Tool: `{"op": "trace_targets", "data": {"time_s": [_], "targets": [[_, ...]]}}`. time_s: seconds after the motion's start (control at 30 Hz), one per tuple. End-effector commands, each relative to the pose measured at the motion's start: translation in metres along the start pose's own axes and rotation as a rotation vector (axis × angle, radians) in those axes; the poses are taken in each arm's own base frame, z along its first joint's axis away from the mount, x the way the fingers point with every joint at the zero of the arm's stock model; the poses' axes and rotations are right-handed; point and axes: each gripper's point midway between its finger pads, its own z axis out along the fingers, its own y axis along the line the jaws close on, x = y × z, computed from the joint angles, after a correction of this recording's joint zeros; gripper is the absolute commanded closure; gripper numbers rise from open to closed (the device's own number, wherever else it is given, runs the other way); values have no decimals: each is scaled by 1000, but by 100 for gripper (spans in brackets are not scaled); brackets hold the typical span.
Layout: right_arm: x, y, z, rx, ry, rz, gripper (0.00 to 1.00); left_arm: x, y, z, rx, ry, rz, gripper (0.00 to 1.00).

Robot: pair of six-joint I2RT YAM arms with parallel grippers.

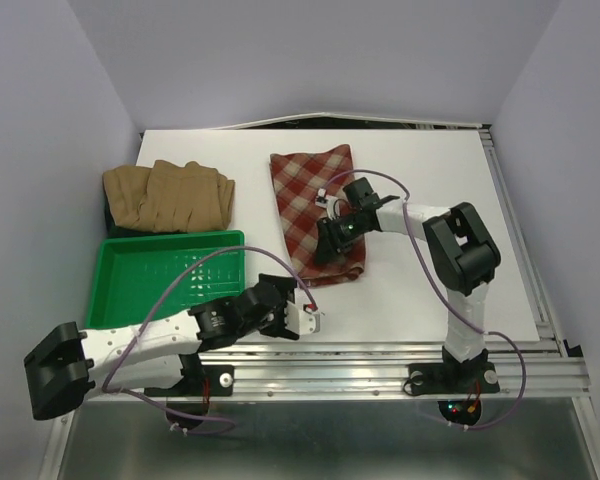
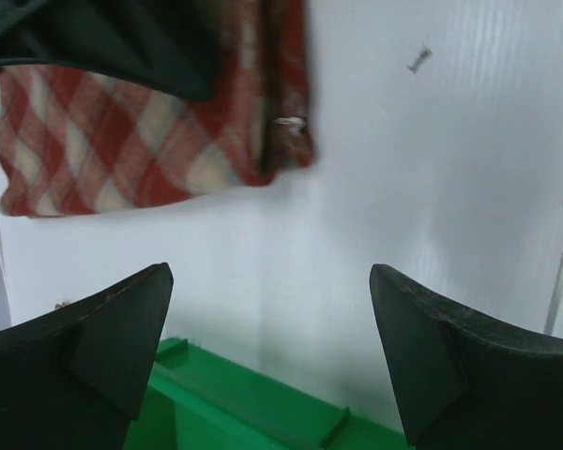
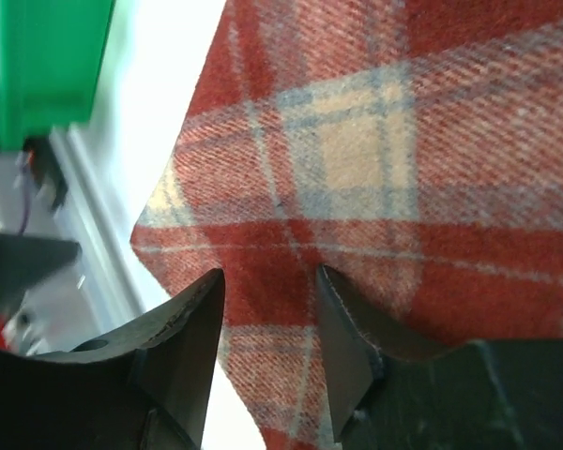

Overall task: Fold and stack the skirts
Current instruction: Fold the skirt

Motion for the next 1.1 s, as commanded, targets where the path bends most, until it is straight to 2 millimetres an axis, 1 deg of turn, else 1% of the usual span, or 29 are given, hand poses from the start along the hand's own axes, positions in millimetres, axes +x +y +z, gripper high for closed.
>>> {"op": "trace_targets", "data": {"time_s": [0.0,0.03,0.1,0.13,0.17,0.27,0.3,0.33,0.4,0.43,0.47,0.5,0.53,0.6,0.63,0.67,0.7,0.77,0.8,0.83,0.87,0.9,0.93,0.97,1.07], "targets": [[-61,16,-12,4,-156,-52,49,14,5,7,-109,74,83,2],[-66,23,-18,-4,-169,-70,49,16,1,10,-104,85,105,2],[-79,38,-33,4,-208,-123,48,23,-1,17,-118,119,135,2],[-82,39,-37,17,-217,-145,48,18,4,20,-145,102,136,2],[-83,40,-41,31,-222,-164,48,21,2,23,-142,116,148,2],[-82,30,-48,114,-225,-219,47,19,8,30,-172,121,153,2],[-82,20,-51,153,-225,-210,47,19,10,30,-184,126,160,2],[-81,15,-51,171,-219,-224,47,17,12,32,-197,119,161,2],[-79,-6,-48,227,-198,-230,47,22,10,35,-190,135,187,2],[-72,-24,-42,251,-169,-209,48,24,7,39,-185,140,196,2],[-74,-27,-44,271,-172,-225,48,27,6,42,-177,149,206,2],[-63,-44,-35,300,-130,-197,48,32,6,45,-172,167,221,2],[-59,-54,-33,311,-114,-191,49,36,5,51,-167,188,239,2],[-42,-70,-20,310,-63,-153,50,40,6,59,-145,200,231,2],[-37,-74,-18,296,-54,-132,50,37,14,63,-155,199,210,2],[-32,-76,-14,284,-44,-116,50,39,11,70,-132,208,214,2],[-25,-78,-8,267,-28,-87,50,32,15,75,-129,191,210,2],[-19,-79,-2,246,-10,-67,51,28,12,86,-101,186,210,2],[-15,-80,1,234,0,-48,51,18,16,93,-103,166,200,2],[-13,-80,3,227,6,-40,51,16,16,97,-98,164,195,2],[-11,-80,3,225,11,-32,51,19,11,104,-80,177,188,2],[-11,-83,1,226,8,-24,52,17,11,108,-75,178,185,2],[-10,-84,2,224,10,-20,52,12,15,113,-82,172,176,2],[-8,-84,2,224,14,-19,52,15,11,119,-69,184,173,2],[-2,-83,4,211,25,-6,52,16,12,130,-77,204,134,6]]}}
